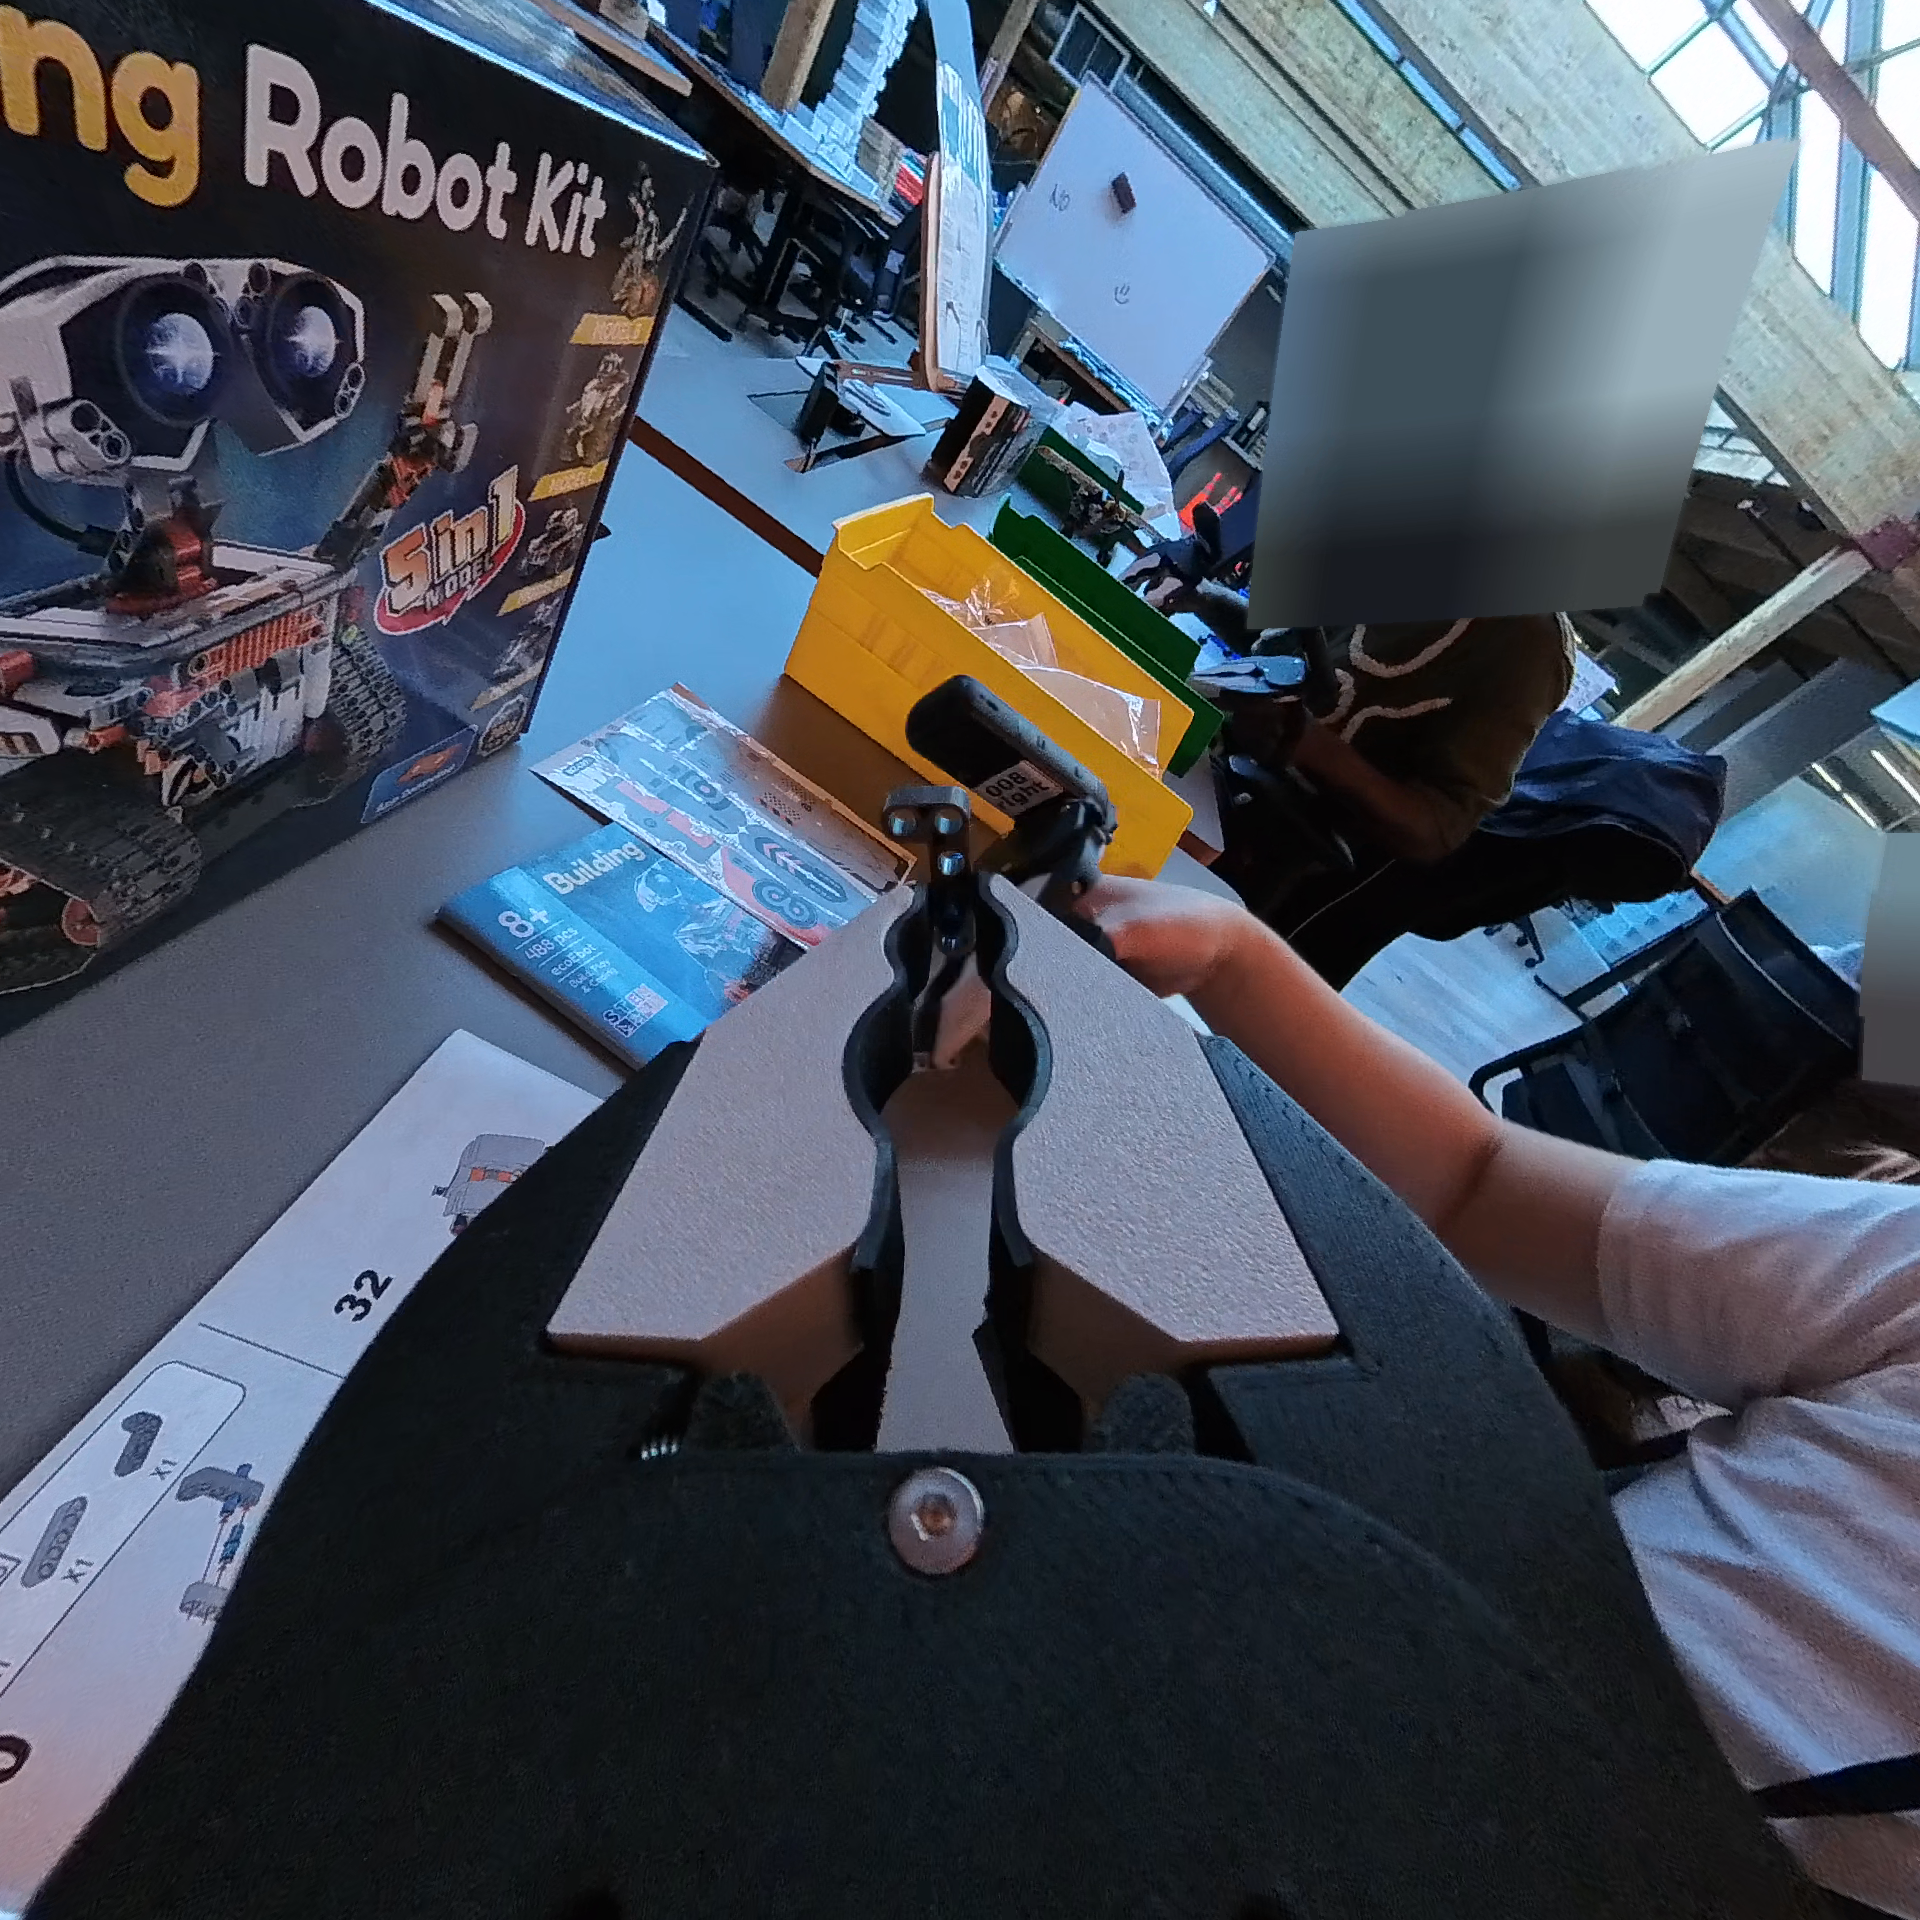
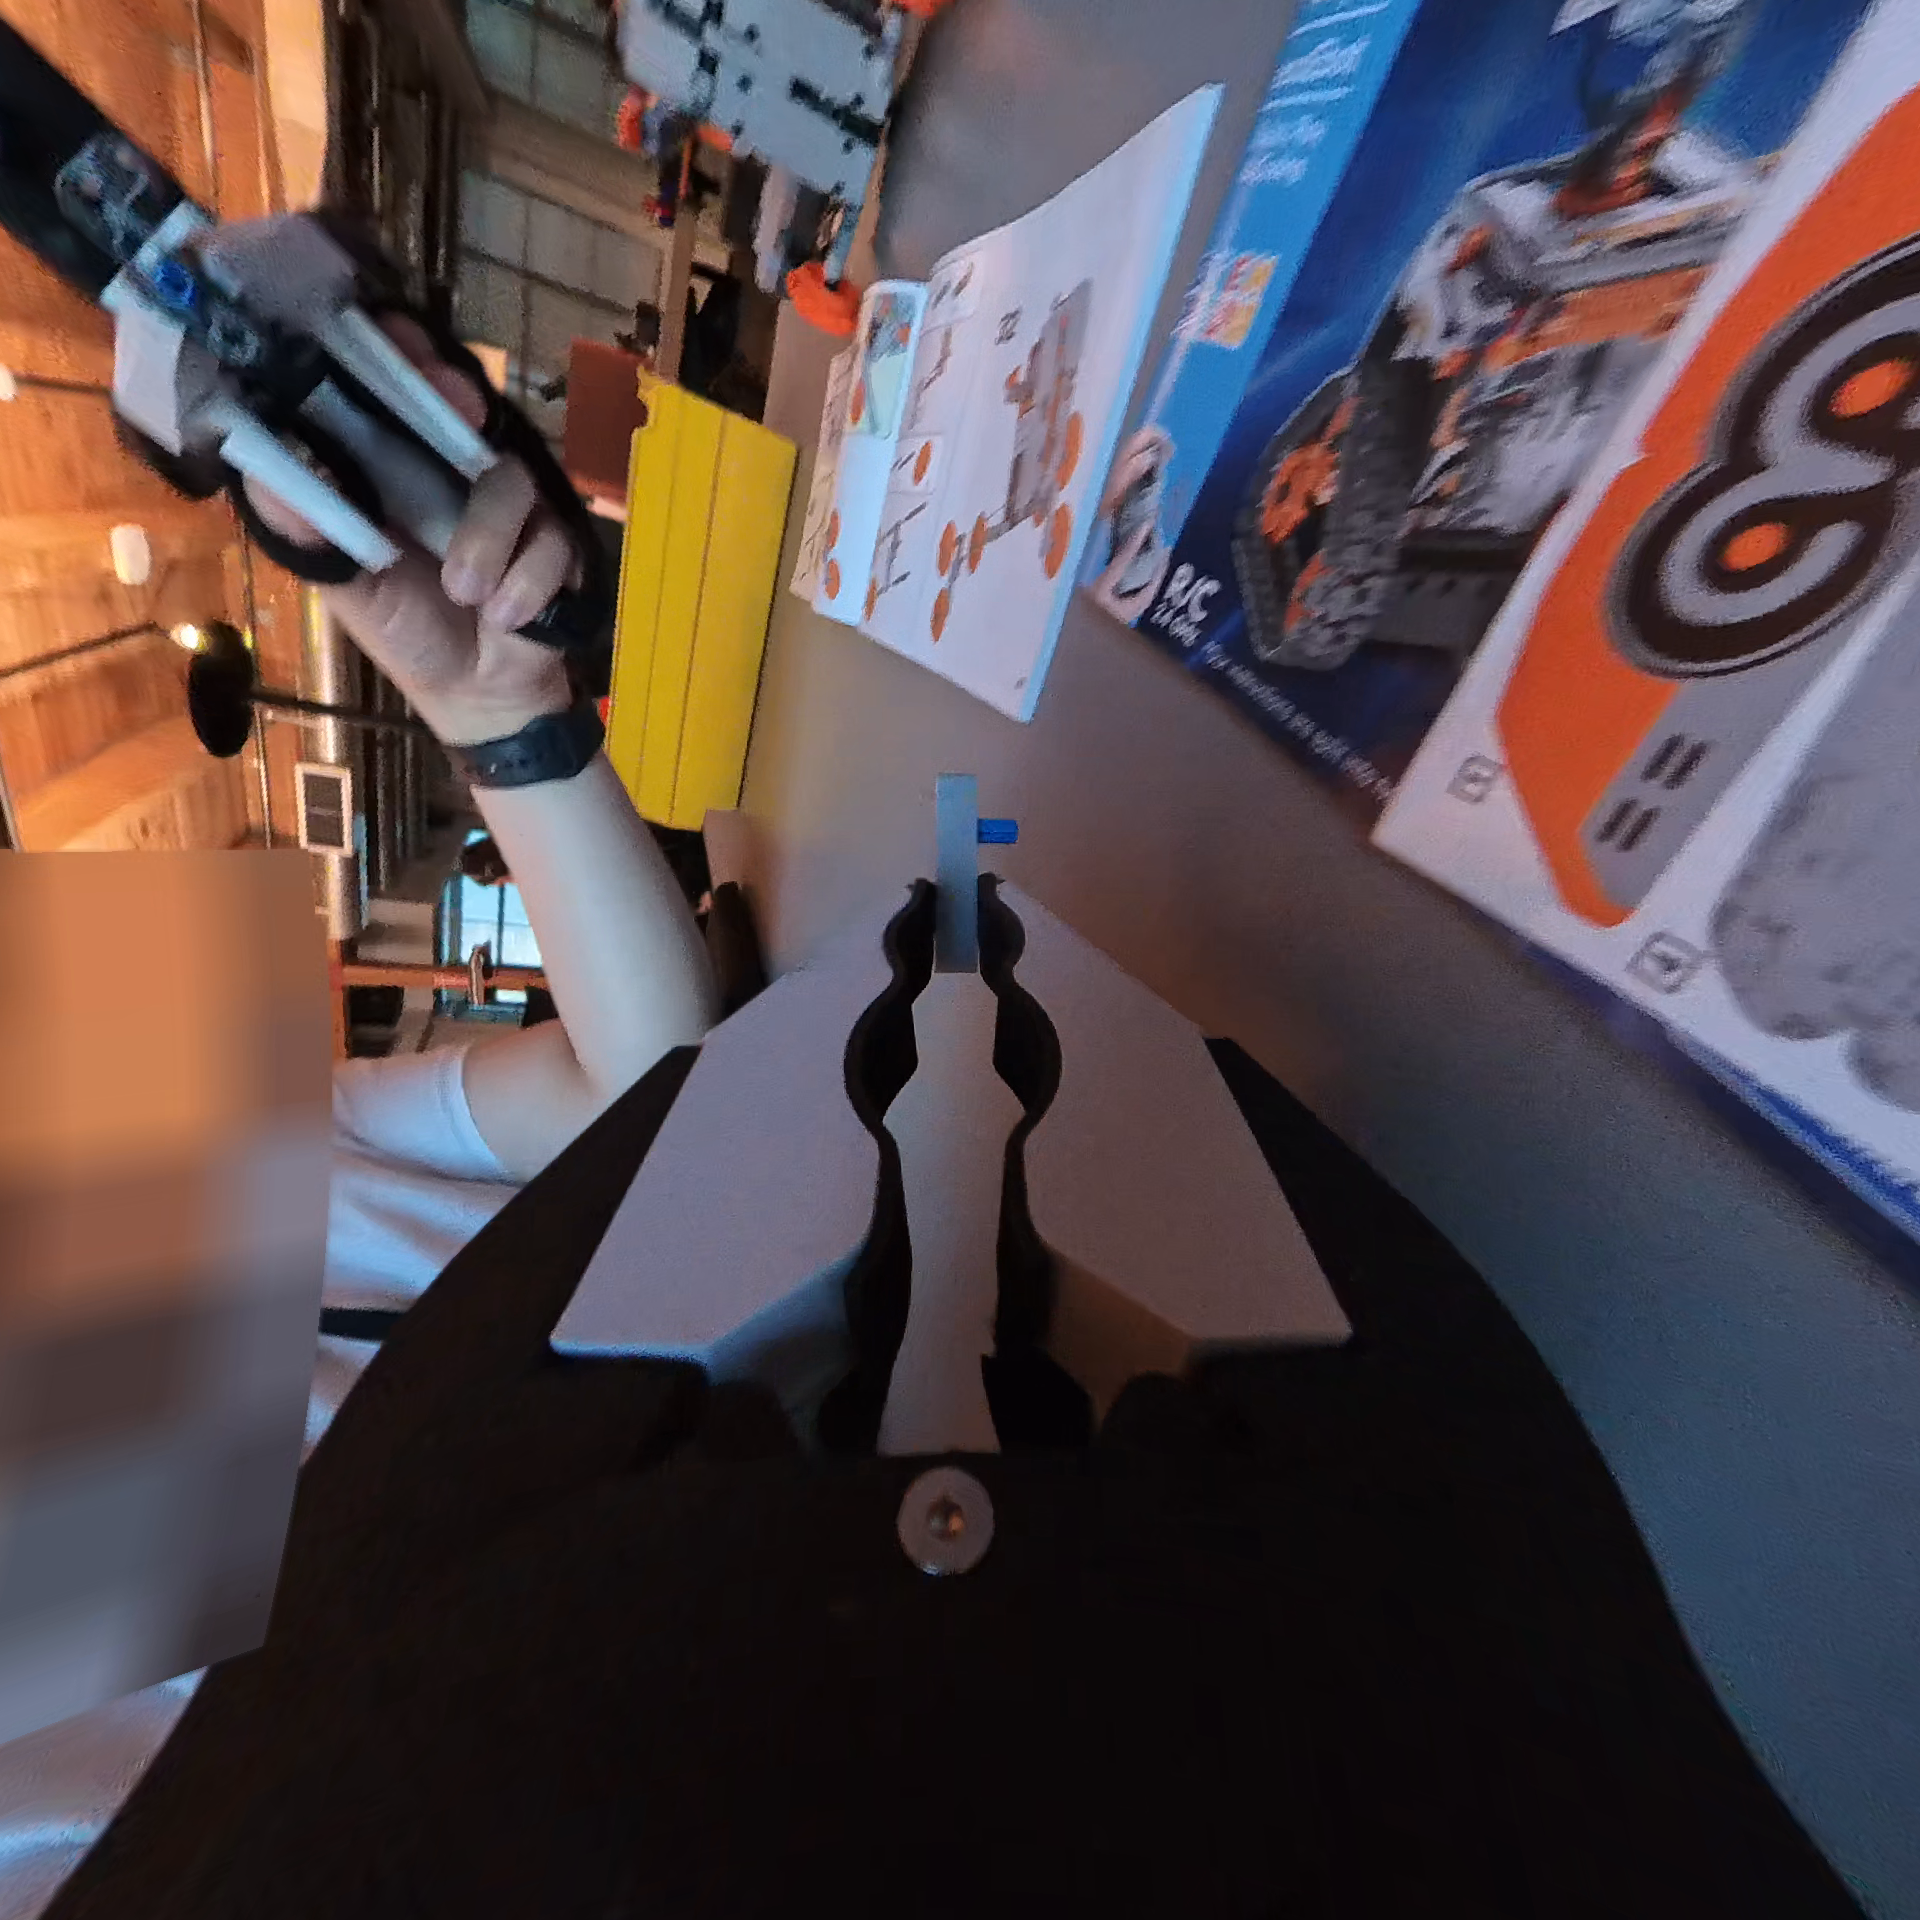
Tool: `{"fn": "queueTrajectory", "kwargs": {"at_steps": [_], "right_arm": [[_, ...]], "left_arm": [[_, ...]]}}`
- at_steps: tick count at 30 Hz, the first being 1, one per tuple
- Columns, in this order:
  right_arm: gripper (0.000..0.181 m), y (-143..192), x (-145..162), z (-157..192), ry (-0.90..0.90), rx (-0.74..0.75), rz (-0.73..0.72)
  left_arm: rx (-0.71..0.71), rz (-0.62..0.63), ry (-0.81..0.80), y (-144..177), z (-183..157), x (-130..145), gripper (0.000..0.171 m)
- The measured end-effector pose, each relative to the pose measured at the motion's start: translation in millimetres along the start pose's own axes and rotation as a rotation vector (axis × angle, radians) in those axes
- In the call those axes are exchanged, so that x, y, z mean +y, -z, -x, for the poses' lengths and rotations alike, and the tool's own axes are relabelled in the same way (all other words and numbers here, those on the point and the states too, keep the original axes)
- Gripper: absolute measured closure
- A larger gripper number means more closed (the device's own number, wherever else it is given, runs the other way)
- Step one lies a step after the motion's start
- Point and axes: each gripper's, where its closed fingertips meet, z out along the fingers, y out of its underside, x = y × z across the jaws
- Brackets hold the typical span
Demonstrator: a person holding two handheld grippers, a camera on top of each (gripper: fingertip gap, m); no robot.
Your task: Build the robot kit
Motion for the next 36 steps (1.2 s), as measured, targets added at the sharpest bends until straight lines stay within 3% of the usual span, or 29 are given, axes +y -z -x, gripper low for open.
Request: {"fn": "queueTrajectory", "kwargs": {"at_steps": [5,9,14,20,30,36], "right_arm": [[0.174,-4,-33,16,-0.084,-0.101,-0.015],[0.174,-24,-20,19,-0.143,-0.142,0.103],[0.173,-32,7,-4,-0.171,-0.024,0.214],[0.173,-24,-3,-21,-0.188,0.052,0.143],[0.173,-14,-2,-27,-0.059,0.131,0.112],[0.171,-6,-5,-33,0.259,0.356,0.102]], "left_arm": [[-0.006,0.008,-0.003,-2,0,1,0.167],[-0.015,0.020,-0.006,-2,2,3,0.167],[-0.010,0.029,-0.001,-6,2,5,0.167],[-0.027,0.052,-0.026,-8,1,8,0.167],[-0.028,0.045,-0.023,-6,1,6,0.167],[-0.033,0.058,-0.027,-10,2,8,0.167]]}}
